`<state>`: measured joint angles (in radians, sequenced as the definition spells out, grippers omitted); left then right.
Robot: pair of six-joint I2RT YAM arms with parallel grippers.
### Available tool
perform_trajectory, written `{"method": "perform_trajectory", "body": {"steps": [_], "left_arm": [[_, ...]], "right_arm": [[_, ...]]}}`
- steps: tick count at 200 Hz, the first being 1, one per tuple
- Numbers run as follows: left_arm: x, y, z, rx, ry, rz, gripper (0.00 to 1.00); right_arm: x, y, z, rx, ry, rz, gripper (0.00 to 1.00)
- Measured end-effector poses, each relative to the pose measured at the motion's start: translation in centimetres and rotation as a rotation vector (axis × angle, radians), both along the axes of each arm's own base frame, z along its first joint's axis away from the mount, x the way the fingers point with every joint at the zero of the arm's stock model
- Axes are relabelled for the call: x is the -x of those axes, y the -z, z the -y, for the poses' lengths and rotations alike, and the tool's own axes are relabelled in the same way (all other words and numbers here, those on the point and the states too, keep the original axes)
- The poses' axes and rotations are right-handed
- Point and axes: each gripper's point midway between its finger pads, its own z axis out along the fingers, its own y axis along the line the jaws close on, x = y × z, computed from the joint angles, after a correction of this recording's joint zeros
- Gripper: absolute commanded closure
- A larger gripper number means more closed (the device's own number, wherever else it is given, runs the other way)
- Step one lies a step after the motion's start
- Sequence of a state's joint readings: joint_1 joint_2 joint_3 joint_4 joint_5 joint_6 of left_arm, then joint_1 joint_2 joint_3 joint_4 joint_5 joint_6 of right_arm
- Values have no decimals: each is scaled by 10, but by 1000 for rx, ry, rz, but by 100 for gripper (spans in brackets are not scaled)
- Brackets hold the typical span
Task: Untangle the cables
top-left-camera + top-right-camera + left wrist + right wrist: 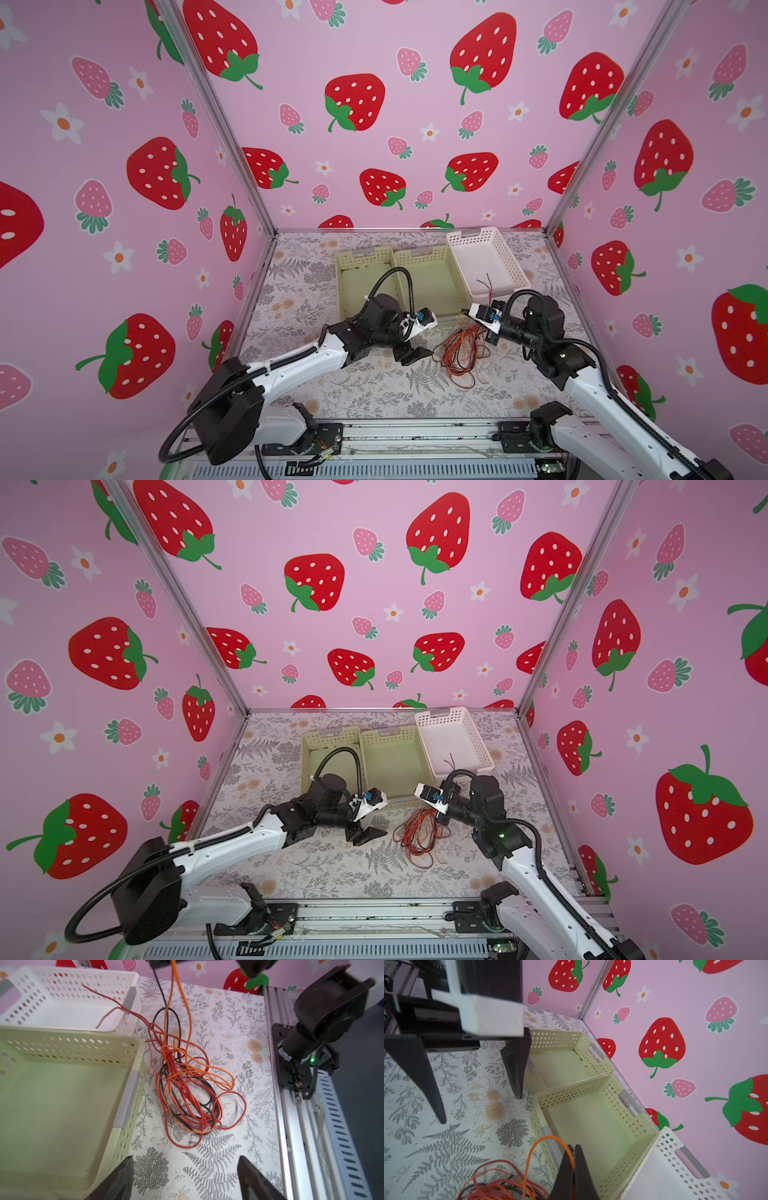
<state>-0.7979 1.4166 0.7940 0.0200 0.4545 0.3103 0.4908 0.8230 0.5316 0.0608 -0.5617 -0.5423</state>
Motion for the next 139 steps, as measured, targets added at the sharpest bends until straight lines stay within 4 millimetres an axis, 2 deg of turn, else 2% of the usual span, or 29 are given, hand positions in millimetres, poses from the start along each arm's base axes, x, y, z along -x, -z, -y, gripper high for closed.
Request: {"method": "perform_trajectory", "body": {"steps": [12, 30, 70, 89, 107, 127, 139], "left_arm": [[-11, 19, 10, -38, -25, -37, 30], [-30, 34, 19, -65, -78, -47, 31], [-60, 43, 16, -49, -192, -31, 29], [-87, 55, 3, -51, -270, -54, 27], [-123, 63, -19, -51, -360, -63, 25], [-153, 56, -40, -33, -414, -48, 26], [-157, 46, -44, -12, -395, -37, 27]], "right_arm": [[-5, 3, 2, -6, 35, -12, 100], [-11, 6, 5, -20, 85, -30, 100], [-18, 22, 4, -39, 140, -81, 100], [-25, 32, -1, -38, 144, -101, 100], [-34, 45, -9, -15, 138, -135, 100], [-44, 50, -19, 2, 129, -156, 100], [-49, 46, -23, -2, 128, -145, 96]]}}
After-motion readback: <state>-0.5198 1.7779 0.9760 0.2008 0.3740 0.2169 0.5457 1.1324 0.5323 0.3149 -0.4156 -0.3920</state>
